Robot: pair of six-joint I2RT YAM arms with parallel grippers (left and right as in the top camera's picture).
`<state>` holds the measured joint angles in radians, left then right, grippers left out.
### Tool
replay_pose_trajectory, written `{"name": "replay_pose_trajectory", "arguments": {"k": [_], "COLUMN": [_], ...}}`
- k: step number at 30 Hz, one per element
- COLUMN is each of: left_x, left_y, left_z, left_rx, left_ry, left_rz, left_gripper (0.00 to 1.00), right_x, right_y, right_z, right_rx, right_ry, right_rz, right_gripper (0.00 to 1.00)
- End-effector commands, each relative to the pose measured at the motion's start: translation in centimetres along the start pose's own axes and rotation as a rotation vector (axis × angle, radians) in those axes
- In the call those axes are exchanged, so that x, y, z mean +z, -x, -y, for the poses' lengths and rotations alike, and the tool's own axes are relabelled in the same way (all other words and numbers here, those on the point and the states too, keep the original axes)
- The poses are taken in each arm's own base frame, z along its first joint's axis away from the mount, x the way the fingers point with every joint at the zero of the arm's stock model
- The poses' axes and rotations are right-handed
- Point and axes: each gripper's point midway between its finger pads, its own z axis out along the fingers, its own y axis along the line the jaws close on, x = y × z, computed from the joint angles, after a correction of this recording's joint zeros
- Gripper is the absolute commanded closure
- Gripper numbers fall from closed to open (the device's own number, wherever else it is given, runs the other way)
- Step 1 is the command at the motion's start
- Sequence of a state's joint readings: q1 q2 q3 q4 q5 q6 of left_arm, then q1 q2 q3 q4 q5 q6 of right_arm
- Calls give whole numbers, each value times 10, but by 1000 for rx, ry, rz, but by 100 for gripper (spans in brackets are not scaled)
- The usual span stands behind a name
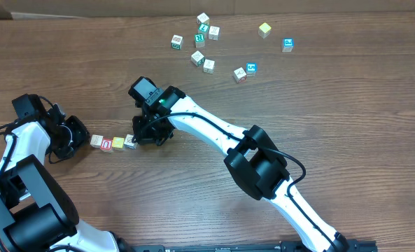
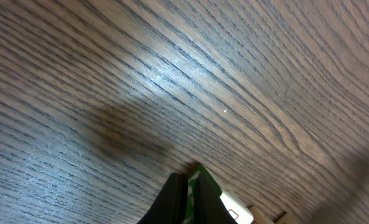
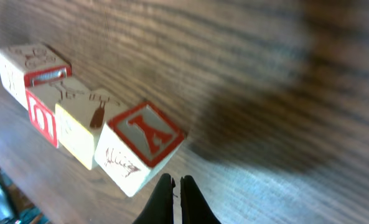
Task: Form a horizontal line
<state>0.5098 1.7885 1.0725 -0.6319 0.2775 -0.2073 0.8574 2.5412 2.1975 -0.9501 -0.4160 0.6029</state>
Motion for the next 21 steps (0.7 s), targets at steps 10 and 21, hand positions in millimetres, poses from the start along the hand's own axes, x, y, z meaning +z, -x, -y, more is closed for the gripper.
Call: {"name": "replay_pose_trajectory", "arguments": {"k": [10,21], "left_x": [7,3], "left_y": [-7,5], "left_z": [2,-3], "left_rx": [-8,-5], "left_ry": [-8,24], "left_rz": [-28,11], "left_gripper": [95,96], "right_x": [-2,-10], "right_y": [8,8], "right_z": [-4,37], "right_rx": [-13,53], "right_ry": [15,-134], "right_rz": [32,33], "right_gripper": [96,96]}}
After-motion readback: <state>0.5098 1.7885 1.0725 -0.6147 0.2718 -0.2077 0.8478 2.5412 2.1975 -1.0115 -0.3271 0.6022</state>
